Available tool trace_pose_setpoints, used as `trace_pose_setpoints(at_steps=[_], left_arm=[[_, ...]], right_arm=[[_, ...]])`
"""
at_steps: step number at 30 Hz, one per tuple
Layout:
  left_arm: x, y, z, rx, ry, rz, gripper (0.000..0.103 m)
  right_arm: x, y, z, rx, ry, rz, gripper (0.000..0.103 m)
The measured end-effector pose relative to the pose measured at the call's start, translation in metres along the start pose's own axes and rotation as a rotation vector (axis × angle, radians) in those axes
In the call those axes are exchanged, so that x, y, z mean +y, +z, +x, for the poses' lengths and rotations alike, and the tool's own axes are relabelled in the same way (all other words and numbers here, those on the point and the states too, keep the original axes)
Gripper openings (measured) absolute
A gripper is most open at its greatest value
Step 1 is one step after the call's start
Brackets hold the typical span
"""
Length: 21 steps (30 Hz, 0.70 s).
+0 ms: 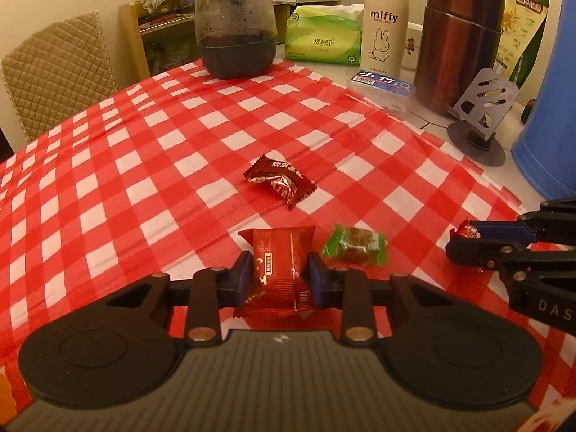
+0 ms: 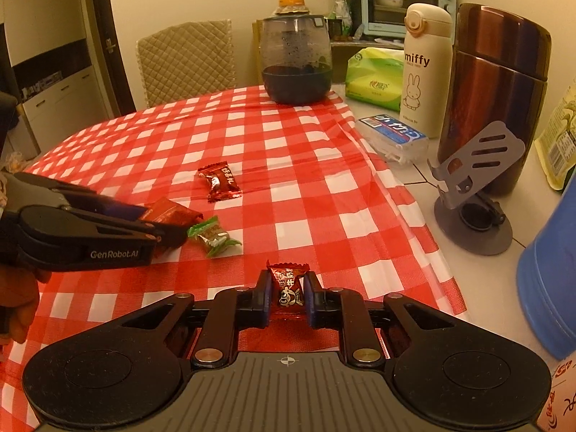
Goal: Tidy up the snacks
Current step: 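Grasp the red rectangular packet with the left tool while the right tool grasps a small red candy, then carry both held snacks over the orange tray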
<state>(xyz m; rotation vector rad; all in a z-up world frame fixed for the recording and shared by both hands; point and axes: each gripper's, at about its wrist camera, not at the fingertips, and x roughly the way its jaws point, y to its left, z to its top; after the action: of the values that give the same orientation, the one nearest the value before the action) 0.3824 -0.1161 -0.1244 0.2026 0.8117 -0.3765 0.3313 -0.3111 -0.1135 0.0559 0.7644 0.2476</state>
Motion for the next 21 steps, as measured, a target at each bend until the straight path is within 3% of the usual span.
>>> trace_pose_setpoints(at_steps=[11,21], left_arm=[[0.001,-0.026,-0.054,-0.010,0.016,-0.114,0.027],[-0.005,-0.044,-0.117,-0.014,0.021,-0.174,0.027]], right_arm=[[0.008,-0.003,-0.018,0.011,0.002,0.046,0.019],[0.027,-0.007,-0.066,0.013,-0.004,0.055,0.019]])
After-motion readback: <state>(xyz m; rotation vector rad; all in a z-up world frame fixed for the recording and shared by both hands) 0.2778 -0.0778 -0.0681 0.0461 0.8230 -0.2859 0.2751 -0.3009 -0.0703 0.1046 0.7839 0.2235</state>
